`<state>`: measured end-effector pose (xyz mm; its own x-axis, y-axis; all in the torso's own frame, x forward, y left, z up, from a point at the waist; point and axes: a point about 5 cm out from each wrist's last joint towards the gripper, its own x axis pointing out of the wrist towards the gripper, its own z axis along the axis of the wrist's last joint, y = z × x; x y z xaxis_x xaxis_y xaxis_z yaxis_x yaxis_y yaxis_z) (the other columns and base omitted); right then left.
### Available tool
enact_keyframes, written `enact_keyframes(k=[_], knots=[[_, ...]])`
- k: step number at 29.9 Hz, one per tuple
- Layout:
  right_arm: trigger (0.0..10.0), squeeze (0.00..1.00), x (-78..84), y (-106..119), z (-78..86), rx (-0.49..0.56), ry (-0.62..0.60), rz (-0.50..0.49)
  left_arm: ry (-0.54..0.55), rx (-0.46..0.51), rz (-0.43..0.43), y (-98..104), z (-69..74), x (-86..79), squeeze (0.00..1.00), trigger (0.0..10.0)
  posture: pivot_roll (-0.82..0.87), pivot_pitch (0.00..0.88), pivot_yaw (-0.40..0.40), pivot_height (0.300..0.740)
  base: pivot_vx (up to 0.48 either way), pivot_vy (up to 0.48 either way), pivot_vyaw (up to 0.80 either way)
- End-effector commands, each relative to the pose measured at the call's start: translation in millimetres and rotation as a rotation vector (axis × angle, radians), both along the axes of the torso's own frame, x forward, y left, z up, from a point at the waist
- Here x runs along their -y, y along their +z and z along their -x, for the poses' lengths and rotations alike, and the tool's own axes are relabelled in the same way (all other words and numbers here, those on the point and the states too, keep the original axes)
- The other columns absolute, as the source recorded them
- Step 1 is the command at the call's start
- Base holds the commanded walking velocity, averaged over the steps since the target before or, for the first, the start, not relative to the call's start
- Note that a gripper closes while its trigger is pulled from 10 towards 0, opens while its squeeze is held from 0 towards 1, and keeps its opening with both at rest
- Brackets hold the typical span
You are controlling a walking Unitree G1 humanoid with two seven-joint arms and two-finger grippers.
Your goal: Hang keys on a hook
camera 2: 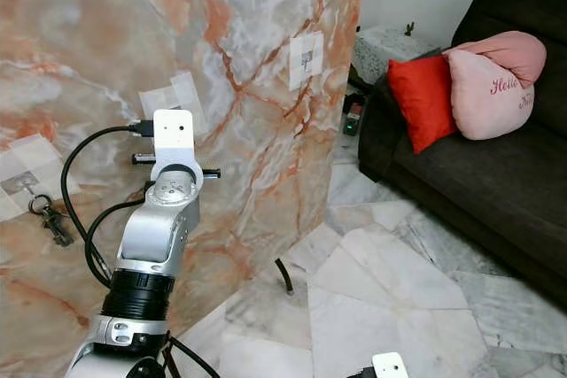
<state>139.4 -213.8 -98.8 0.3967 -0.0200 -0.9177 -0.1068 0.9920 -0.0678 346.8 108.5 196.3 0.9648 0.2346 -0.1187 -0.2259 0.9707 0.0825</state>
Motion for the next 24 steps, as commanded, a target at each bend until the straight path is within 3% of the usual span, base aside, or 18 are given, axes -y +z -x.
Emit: enact_keyframes(k=[1, 10, 11, 24], knots=[[10.0, 0.00, 1.1, 0, 0.5, -0.001, -0.017, 0.001, 0.006, -0.037, 0.017, -3, -0.2, 1.0, 0.00, 10.0, 0.04, 0.000, -0.066, 0.740, 0.000, 0.000, 0.00], [10.0, 0.00, -0.2, 0, 0.7, -0.001, -0.021, -0.003, 0.000, -0.032, -0.004, -1, -1.1, 1.0, 0.00, 10.0, 0.04, 0.000, -0.062, 0.740, 0.000, 0.000, 0.00], [10.0, 0.00, -0.2, 0, 0.7, -0.001, -0.022, -0.003, -0.001, -0.030, -0.004, -1, -1.0, 1.2, 1.00, 10.0, 0.04, 0.000, -0.062, 0.740, 0.000, 0.000, 0.00], [10.0, 0.00, 0.8, 0, 0.6, 0.002, -0.029, -0.002, -0.014, 0.030, -0.002, 7, 3.7, 0.5, 1.00, 10.0, 0.04, 0.000, -0.068, 0.740, 0.000, 0.000, 0.00]])
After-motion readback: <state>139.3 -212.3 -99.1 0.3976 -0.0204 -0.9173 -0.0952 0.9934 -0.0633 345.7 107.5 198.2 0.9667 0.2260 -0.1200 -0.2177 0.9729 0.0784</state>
